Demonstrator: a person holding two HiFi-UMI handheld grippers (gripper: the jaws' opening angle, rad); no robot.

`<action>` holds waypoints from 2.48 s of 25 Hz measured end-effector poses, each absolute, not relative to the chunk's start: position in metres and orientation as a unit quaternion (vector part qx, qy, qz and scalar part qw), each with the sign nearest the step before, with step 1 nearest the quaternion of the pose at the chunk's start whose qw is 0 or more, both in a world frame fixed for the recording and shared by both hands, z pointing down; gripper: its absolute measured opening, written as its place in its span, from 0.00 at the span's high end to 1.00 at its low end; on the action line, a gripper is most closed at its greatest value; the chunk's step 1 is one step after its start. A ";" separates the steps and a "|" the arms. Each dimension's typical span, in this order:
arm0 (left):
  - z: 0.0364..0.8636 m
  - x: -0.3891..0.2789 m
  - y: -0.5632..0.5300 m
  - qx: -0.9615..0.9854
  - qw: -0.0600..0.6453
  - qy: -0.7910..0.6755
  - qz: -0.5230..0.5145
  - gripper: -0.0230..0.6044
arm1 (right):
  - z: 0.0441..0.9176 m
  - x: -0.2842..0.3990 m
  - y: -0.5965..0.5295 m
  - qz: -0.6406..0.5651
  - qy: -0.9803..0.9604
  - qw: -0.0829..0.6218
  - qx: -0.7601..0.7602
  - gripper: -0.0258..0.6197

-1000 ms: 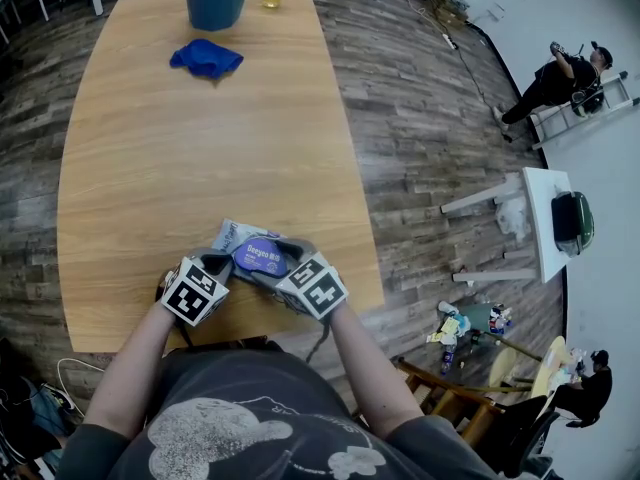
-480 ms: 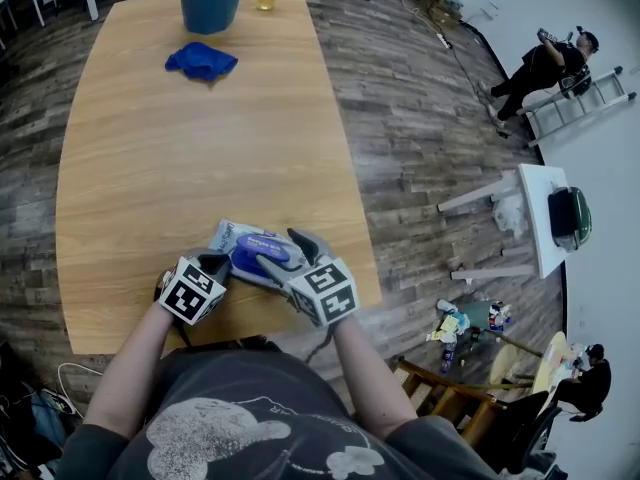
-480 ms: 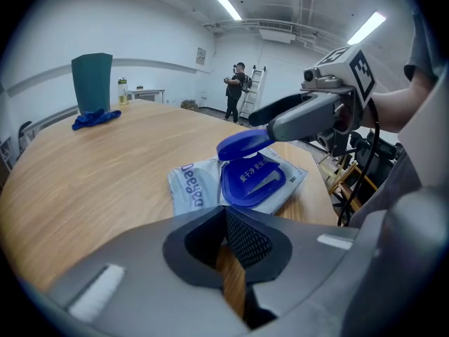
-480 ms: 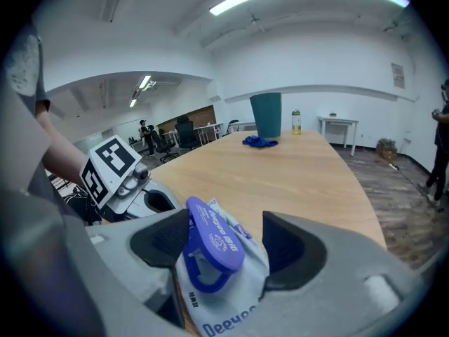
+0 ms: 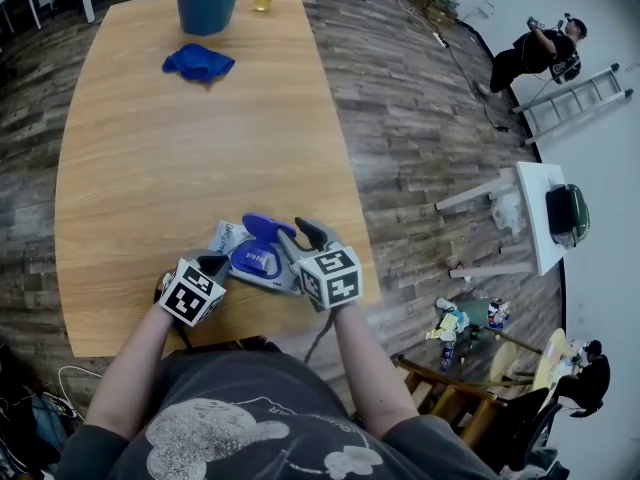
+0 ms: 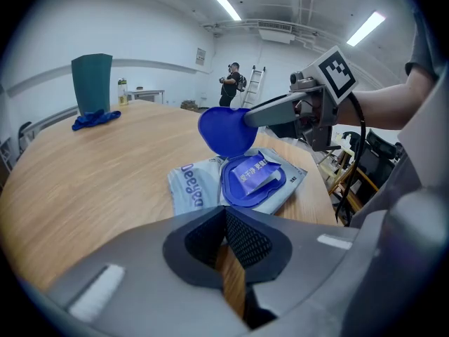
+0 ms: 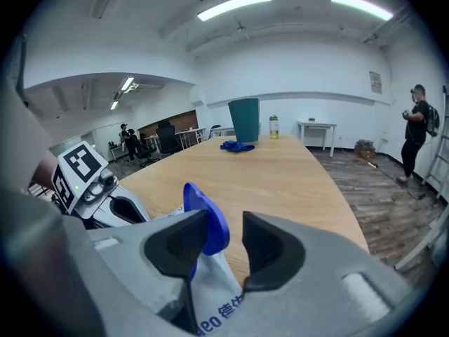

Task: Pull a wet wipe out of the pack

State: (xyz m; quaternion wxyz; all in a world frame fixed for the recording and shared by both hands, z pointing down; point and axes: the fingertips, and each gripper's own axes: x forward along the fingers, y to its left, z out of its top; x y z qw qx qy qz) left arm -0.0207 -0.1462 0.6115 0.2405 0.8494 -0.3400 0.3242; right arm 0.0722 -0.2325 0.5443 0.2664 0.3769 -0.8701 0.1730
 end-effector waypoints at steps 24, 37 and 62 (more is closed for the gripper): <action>0.584 -0.025 -0.137 0.855 0.259 -0.361 0.269 0.81 | 0.539 0.099 -0.230 0.216 -0.841 0.206 0.451 0.78; 0.576 0.045 -0.152 0.866 0.124 -0.373 0.308 0.55 | 0.519 0.115 -0.183 0.226 -0.847 0.147 0.458 0.79; 0.574 -0.026 -0.175 0.817 0.178 -0.468 0.287 0.92 | 0.550 0.043 -0.158 0.172 -0.886 0.277 0.331 0.80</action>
